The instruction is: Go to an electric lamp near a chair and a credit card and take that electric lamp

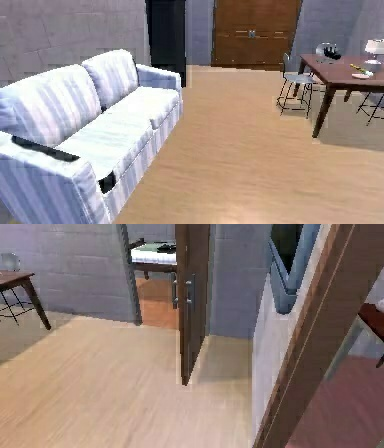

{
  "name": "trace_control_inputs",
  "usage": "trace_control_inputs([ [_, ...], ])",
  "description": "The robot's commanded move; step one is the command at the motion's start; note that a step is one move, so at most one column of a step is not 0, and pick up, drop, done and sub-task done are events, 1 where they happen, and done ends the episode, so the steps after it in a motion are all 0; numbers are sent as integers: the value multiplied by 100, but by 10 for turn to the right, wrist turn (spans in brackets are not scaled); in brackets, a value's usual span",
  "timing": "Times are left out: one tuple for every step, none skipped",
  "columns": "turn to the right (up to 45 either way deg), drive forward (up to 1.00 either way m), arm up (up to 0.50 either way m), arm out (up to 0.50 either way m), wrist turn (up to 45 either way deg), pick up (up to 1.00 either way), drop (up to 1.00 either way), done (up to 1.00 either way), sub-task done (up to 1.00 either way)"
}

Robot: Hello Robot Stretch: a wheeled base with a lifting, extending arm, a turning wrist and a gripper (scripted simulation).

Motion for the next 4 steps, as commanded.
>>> trace_control_inputs([
  [450, 0, 0, 0, 0, 0, 0, 0, 0],
  [60, 0, 0, 0, 0, 0, 0, 0, 0],
  [0, 100, 0, 0, 0, 0, 0, 0, 0],
  [0, 100, 0, 0, 0, 0, 0, 0, 0],
])
